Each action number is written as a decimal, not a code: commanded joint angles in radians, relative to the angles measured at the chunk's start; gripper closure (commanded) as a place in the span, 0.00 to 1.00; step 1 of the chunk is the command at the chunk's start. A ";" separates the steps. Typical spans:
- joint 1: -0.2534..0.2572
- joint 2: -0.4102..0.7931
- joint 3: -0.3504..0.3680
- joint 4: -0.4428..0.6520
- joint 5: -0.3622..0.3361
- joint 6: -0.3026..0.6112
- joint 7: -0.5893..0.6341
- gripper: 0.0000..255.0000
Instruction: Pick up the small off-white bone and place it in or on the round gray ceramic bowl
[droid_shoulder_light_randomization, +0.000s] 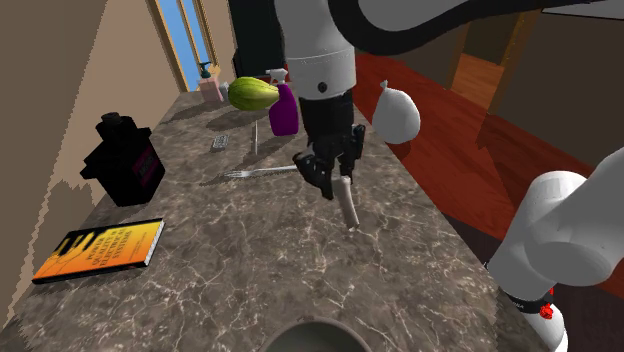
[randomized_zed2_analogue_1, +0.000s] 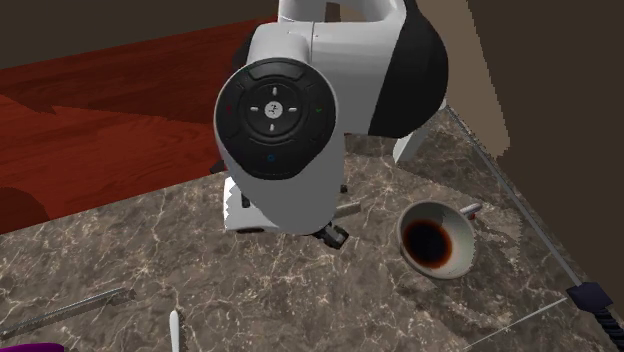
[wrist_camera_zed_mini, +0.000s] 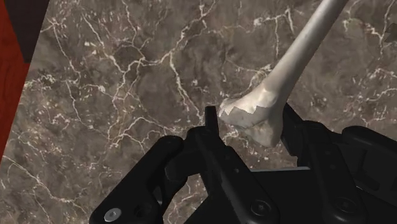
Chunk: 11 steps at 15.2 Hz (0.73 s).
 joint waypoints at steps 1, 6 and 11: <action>0.017 0.005 0.037 0.007 0.017 0.005 0.053 1.00; 0.053 0.048 0.133 0.060 0.042 0.013 0.187 1.00; 0.083 0.126 0.240 0.140 0.040 0.027 0.333 1.00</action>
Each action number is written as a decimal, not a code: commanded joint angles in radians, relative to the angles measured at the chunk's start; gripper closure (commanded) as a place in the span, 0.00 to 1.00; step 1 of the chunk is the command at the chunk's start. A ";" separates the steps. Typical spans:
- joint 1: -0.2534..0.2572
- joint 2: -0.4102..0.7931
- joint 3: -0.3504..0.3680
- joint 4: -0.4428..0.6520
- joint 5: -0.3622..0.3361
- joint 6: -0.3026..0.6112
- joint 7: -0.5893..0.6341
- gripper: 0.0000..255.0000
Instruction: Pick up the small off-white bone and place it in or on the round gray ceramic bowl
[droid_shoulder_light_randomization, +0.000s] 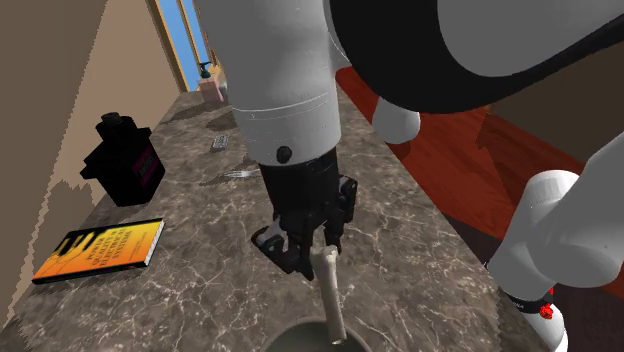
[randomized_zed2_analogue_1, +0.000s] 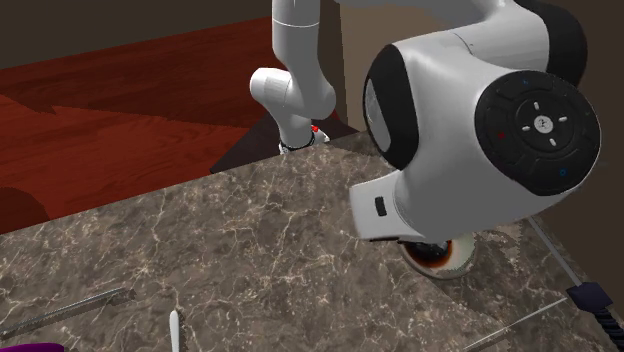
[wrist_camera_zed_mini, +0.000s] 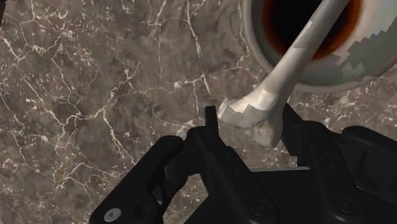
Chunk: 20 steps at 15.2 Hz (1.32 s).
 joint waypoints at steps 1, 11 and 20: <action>0.013 0.038 0.045 0.038 -0.007 0.004 0.065 1.00; 0.045 0.138 0.146 0.045 -0.046 0.097 0.196 1.00; 0.049 0.142 0.154 -0.057 -0.044 0.203 0.187 1.00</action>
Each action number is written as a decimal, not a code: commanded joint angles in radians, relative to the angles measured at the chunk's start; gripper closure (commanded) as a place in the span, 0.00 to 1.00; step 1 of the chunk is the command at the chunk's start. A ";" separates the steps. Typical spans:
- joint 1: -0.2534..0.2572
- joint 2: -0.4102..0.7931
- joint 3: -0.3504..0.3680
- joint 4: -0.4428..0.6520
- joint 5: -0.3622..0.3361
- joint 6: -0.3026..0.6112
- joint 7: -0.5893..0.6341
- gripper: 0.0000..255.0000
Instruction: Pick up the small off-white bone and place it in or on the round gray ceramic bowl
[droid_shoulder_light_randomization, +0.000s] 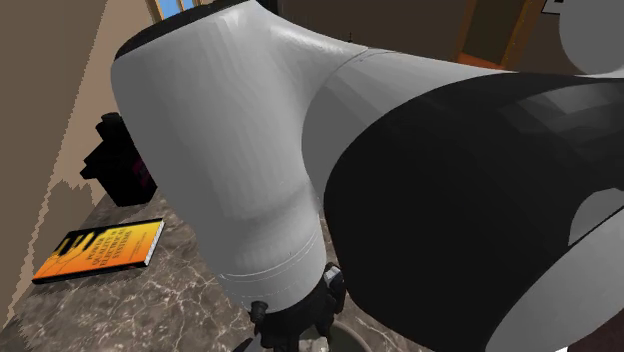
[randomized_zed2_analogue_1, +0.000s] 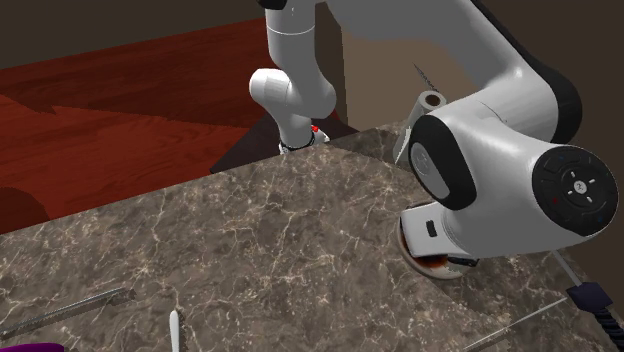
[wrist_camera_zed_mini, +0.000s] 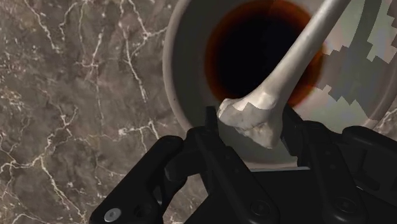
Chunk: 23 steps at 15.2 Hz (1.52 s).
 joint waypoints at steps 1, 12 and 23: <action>0.000 0.002 0.002 -0.004 -0.001 0.006 0.001 1.00; 0.001 0.003 0.001 -0.003 -0.002 0.006 0.001 0.00; -0.007 0.018 -0.006 0.134 -0.018 -0.119 0.014 0.00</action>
